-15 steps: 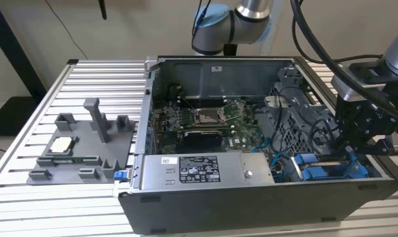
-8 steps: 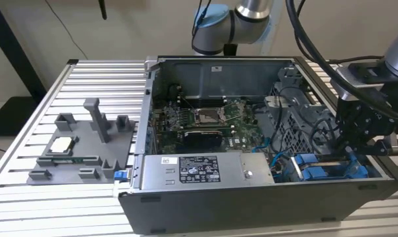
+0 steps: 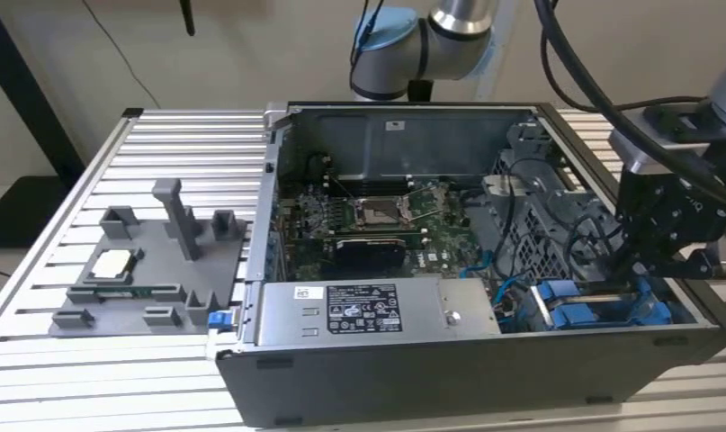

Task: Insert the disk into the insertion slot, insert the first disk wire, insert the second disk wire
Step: 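Insert the first disk wire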

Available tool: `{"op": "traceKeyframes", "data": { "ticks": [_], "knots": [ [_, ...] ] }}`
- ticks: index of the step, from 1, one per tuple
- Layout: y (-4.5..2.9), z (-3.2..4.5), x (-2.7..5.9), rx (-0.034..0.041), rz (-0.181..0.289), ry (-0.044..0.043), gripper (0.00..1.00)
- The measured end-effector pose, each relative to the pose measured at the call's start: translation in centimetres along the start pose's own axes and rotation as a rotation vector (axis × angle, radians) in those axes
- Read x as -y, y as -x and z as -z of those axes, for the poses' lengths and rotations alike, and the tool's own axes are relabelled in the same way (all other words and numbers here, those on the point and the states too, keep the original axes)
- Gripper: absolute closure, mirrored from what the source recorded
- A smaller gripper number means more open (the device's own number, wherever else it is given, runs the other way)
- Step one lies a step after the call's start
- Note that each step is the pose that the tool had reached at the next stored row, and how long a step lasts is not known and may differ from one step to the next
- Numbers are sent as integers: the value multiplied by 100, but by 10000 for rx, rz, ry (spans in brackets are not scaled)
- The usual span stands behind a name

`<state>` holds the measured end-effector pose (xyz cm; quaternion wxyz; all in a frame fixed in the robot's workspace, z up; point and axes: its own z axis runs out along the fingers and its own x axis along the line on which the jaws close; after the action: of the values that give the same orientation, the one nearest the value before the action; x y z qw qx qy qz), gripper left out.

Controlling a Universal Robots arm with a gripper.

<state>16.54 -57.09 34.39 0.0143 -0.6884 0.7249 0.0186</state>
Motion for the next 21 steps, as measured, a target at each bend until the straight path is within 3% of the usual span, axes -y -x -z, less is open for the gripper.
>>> {"op": "traceKeyframes", "data": {
  "ticks": [2,4,7,8,12,15,19,21],
  "knots": [
    [0,0,8,-208,-4,70,81],
    [1,-2,12,-345,-9,157,81],
    [4,-3,11,-348,-13,200,81],
    [4,-4,12,-300,-12,203,81],
    [5,-11,20,331,-7,236,81],
    [3,-14,64,333,-18,311,81],
    [-2,-13,84,245,-64,553,81],
    [-14,-14,91,236,-96,644,81]
  ]
}}
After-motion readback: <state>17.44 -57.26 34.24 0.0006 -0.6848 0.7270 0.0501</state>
